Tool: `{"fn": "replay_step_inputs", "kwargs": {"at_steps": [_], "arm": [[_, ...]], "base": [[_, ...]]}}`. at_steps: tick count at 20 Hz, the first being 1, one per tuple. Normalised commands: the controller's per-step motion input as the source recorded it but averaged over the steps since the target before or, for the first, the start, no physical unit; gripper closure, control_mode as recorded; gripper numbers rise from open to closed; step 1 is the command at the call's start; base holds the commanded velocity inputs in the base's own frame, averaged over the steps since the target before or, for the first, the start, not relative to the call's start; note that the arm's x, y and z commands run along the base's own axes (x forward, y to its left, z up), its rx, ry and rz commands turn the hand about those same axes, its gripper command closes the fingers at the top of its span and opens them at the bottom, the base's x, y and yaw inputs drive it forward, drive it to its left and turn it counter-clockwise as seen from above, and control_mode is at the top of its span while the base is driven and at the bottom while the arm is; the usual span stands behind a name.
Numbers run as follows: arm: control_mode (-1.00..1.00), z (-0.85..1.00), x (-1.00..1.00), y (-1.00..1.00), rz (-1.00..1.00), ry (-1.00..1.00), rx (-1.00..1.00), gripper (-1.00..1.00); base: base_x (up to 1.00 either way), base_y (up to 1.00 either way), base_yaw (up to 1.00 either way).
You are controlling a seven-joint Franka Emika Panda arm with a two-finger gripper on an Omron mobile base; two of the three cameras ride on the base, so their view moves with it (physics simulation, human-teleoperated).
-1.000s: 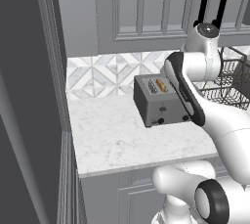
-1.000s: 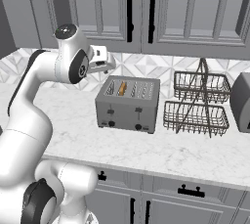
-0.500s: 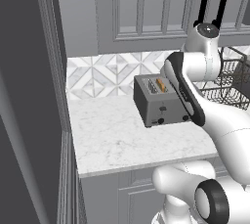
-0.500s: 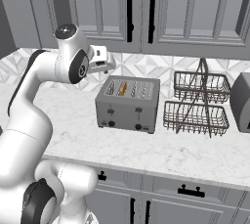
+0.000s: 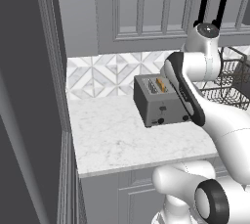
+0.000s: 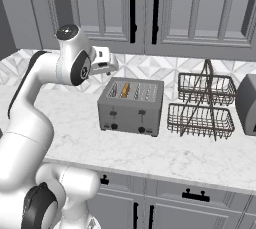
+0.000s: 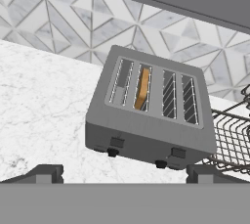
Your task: Start the toaster. Once the lever pops up, take the bread to the plate on the dining counter.
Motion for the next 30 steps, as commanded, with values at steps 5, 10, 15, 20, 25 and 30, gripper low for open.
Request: {"fn": "replay_step_inputs", "kwargs": {"at_steps": [5, 10, 15, 20, 25, 30], "arm": [[-1.0, 0.0, 0.0, 0.0, 0.0, 0.0, 0.0, -1.0], [-1.0, 0.0, 0.0, 0.0, 0.0, 0.0, 0.0, -1.0], [-1.0, 0.0, 0.0, 0.0, 0.0, 0.0, 0.0, -1.0], [-1.0, -0.02, -0.21, -0.02, 0.0, -0.01, 0.01, -1.0], [-1.0, -0.2, -0.68, -0.22, -0.06, -0.05, 0.11, -1.0], [-1.0, -0.33, -0.27, -0.2, -0.09, 0.0, 0.15, -1.0]], "base": [[0.0, 0.0, 0.0], [0.0, 0.0, 0.0], [0.0, 0.0, 0.0], [0.0, 0.0, 0.0], [0.0, 0.0, 0.0], [0.0, 0.0, 0.0]]}}
